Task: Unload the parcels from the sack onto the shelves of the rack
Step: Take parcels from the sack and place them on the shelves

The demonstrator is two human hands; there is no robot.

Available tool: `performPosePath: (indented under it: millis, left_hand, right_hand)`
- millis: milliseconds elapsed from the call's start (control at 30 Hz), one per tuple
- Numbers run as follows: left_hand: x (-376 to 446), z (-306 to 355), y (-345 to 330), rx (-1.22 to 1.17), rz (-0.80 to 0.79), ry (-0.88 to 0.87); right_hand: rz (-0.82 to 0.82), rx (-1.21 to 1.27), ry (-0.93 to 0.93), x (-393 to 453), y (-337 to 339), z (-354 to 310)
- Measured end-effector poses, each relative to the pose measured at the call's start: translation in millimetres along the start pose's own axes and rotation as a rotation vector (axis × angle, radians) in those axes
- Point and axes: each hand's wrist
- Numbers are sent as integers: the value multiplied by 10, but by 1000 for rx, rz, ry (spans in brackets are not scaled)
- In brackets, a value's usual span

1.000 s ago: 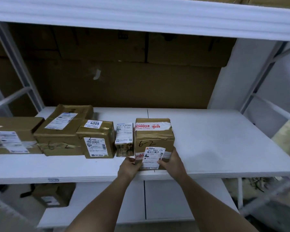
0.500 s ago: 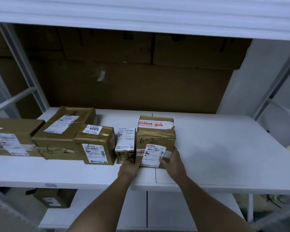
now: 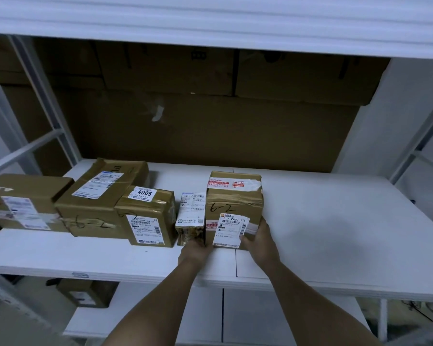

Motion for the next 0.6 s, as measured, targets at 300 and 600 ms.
performPosePath:
  millis: [300,600]
  left_hand:
    - [-64,6,59,62,-45,-23]
    - [-237,2,-48,120,-96,-134]
  right_hand:
    - [-6,-77,-42,-43,38,-30]
    - [67,-166,-146,-403,394,-21]
Point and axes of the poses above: each hand's wrist, its own x-axis towards the middle knuckle, its own y-axis out of the back of the hand, z = x × y, and after that the axes turned 14 degrees about z, right-handed
